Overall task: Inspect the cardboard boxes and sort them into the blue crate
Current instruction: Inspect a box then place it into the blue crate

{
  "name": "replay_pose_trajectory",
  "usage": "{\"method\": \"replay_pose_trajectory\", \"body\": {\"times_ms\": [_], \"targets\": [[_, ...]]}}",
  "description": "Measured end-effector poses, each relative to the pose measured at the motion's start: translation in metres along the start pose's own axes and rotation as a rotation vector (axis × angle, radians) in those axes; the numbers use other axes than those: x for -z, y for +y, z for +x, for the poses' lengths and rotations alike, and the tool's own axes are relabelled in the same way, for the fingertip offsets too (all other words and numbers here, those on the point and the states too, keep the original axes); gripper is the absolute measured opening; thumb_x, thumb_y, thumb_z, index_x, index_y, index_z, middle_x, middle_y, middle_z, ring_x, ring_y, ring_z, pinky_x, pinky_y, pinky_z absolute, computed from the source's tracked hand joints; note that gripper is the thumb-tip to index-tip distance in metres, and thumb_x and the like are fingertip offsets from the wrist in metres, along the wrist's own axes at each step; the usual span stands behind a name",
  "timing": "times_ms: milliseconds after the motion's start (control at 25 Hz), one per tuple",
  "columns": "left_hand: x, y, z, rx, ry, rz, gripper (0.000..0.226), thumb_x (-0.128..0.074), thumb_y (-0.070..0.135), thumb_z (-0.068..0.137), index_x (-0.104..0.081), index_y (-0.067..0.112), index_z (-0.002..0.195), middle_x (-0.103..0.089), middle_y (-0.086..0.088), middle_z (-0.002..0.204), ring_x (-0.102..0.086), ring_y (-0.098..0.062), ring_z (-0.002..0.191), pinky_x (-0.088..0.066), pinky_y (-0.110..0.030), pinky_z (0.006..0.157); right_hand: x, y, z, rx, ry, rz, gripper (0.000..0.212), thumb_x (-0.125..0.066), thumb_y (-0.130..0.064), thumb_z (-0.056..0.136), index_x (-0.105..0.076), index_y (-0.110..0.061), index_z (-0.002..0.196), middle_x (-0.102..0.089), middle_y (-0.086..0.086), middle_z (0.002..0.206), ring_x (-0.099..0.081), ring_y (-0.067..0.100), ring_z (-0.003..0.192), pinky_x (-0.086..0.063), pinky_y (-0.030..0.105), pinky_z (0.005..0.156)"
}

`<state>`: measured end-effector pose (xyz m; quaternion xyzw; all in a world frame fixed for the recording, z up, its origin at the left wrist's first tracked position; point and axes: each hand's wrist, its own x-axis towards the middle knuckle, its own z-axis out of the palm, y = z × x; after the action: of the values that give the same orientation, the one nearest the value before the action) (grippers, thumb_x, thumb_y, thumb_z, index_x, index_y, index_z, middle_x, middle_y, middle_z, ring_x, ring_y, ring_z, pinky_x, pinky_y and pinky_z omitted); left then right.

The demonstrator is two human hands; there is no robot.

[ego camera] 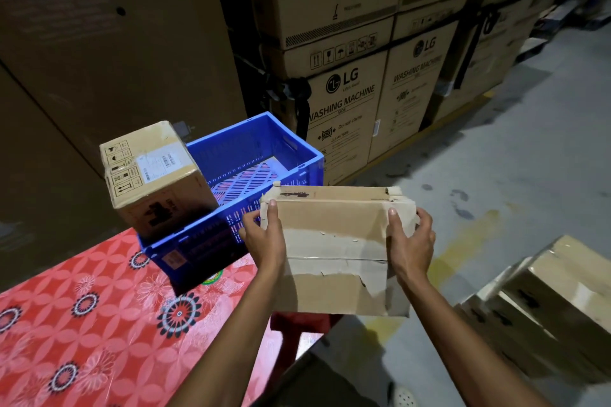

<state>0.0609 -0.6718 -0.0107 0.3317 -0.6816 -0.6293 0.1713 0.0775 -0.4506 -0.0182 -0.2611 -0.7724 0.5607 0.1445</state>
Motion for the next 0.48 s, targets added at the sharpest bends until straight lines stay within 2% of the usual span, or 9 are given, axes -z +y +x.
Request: {"method": "replay_pose_trajectory", "body": {"times_ms": [120,240,320,400,480], "targets": [[0.010,-0.014,-0.001,-0.064,0.039,-0.145,0.033,-0.061,0.044,0.098,-0.055,0.012,0.094,-0.059,-0.007,0.102,-0.054,-0.025,0.091,-0.036,-0.031,0.068,0.002,0.009,-0.010,0.012,0.029,0.093,0.061,-0.053,-0.064,0.089,-0.046,-0.018,0.127,-0.057,0.013,0.126,-0.057,0.031,0.109,-0.042,0.035,0.083],[0.020,-0.015,0.004,0.012,0.059,-0.216,0.038,-0.061,0.043,0.099,-0.043,0.019,0.075,-0.051,0.001,0.076,-0.049,-0.019,0.075,-0.038,-0.031,0.064,0.004,0.005,-0.009,-0.036,0.002,0.087,0.055,-0.051,-0.064,0.094,-0.040,-0.014,0.115,-0.057,0.012,0.113,-0.056,0.031,0.095,-0.039,0.035,0.076],[0.027,-0.015,0.011,0.037,-0.003,-0.192,0.038,-0.059,0.046,0.099,-0.046,0.019,0.076,-0.053,0.002,0.077,-0.050,-0.016,0.073,-0.040,-0.034,0.067,0.008,0.002,-0.006,-0.072,-0.012,0.046,0.049,-0.055,-0.055,0.100,-0.039,-0.011,0.115,-0.057,0.013,0.109,-0.054,0.030,0.092,-0.038,0.036,0.075],[0.034,-0.017,0.023,0.062,-0.134,-0.142,0.034,-0.059,0.051,0.098,-0.056,0.018,0.089,-0.065,0.002,0.088,-0.061,-0.015,0.082,-0.047,-0.034,0.074,0.012,0.001,-0.006,-0.076,-0.032,-0.018,0.045,-0.060,-0.048,0.099,-0.039,-0.011,0.116,-0.058,0.014,0.111,-0.055,0.031,0.093,-0.038,0.036,0.074],[0.040,-0.016,0.033,0.125,-0.259,-0.028,0.039,-0.064,0.052,0.093,-0.065,0.014,0.100,-0.074,-0.003,0.097,-0.070,-0.018,0.088,-0.055,-0.041,0.080,0.016,0.000,-0.005,-0.088,-0.060,-0.109,0.044,-0.065,-0.038,0.097,-0.041,-0.010,0.122,-0.061,0.017,0.116,-0.054,0.031,0.092,-0.038,0.036,0.073]]}}
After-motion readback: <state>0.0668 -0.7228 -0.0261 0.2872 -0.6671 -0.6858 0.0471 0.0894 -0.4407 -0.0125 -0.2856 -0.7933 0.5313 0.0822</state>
